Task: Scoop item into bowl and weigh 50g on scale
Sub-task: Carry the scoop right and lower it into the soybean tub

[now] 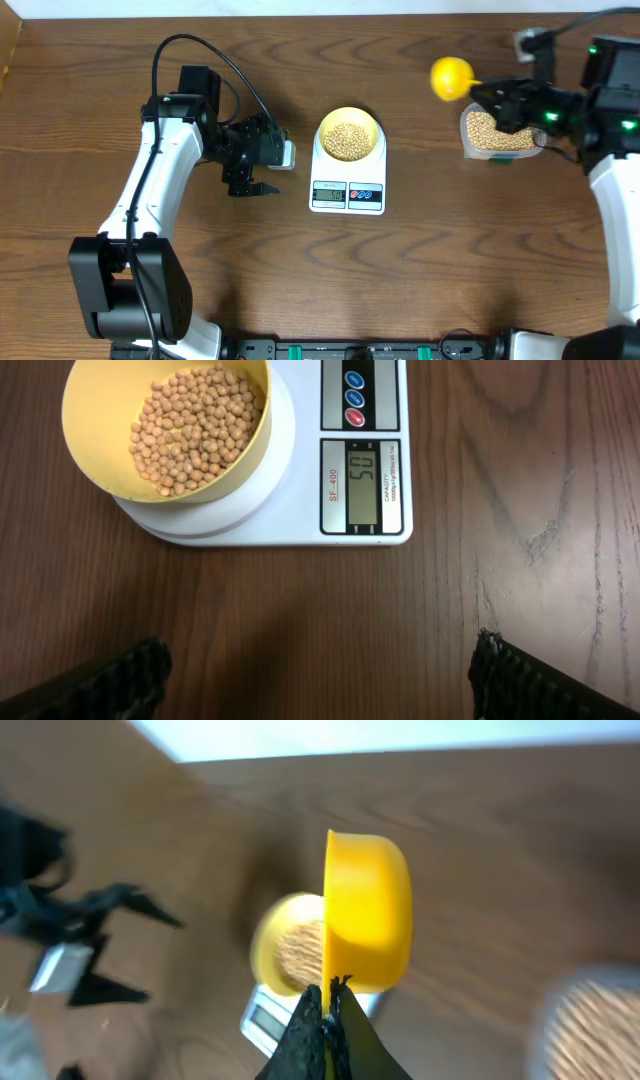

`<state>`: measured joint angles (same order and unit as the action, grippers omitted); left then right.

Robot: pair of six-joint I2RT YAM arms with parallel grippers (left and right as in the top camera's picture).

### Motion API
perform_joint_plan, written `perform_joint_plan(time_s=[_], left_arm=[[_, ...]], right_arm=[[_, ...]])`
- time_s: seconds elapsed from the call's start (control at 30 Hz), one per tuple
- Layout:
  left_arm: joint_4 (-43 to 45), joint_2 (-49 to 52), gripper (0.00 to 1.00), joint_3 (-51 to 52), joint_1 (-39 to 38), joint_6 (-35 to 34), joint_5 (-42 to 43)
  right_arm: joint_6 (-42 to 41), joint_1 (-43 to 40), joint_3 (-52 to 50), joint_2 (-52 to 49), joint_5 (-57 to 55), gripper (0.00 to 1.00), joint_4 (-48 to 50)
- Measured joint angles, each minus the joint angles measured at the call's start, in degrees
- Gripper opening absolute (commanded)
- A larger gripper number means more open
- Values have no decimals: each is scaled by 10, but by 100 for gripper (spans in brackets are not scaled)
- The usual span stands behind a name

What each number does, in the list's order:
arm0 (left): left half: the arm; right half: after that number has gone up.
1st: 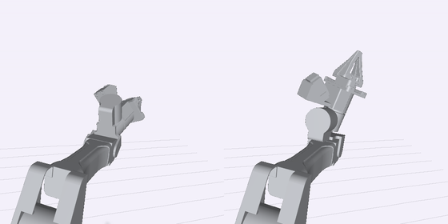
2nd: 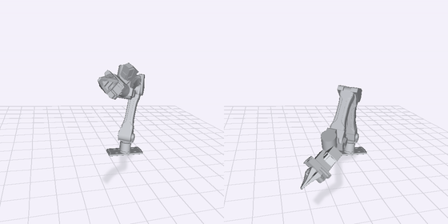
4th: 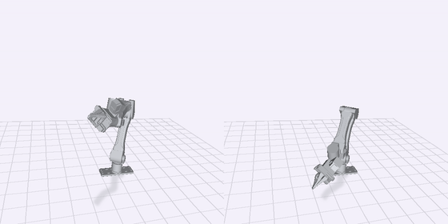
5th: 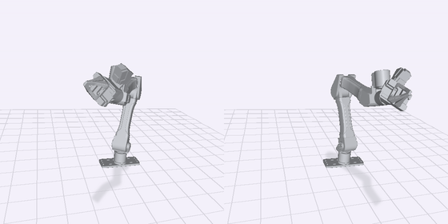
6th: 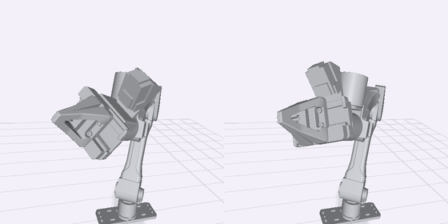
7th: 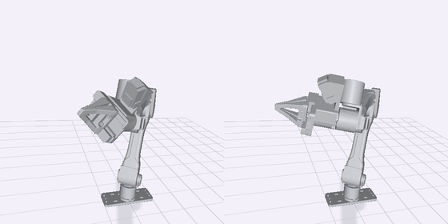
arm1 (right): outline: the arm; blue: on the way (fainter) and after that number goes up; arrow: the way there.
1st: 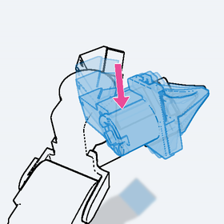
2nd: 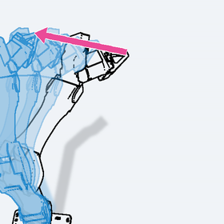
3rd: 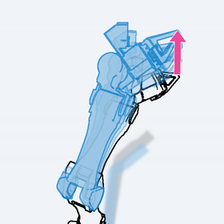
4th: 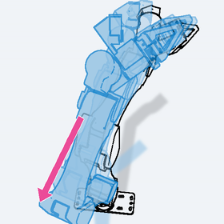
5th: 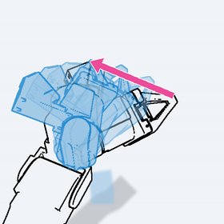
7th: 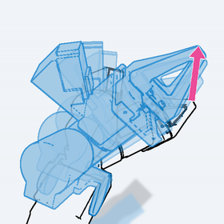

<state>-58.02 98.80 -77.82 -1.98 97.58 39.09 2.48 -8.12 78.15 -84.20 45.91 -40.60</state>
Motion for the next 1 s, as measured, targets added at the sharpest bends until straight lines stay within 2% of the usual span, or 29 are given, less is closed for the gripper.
perform_joint_plan(time_s=[0.17,0.37,0.9,0.97,1.0], left_arm=[[0,0,98,0,0,0,0],[0,0,97,0,0,0,0],[0,0,97,0,0,0,0],[0,0,98,0,0,0,0],[0,0,98,0,0,0,0]], right_arm=[[0,-43,0,-7,-90,1,-42],[0,-49,0,-42,-187,1,-49],[0,-48,0,-190,-224,1,-57],[0,-48,0,-198,-224,5,-56],[-1,-48,0,-202,-224,13,-56]])
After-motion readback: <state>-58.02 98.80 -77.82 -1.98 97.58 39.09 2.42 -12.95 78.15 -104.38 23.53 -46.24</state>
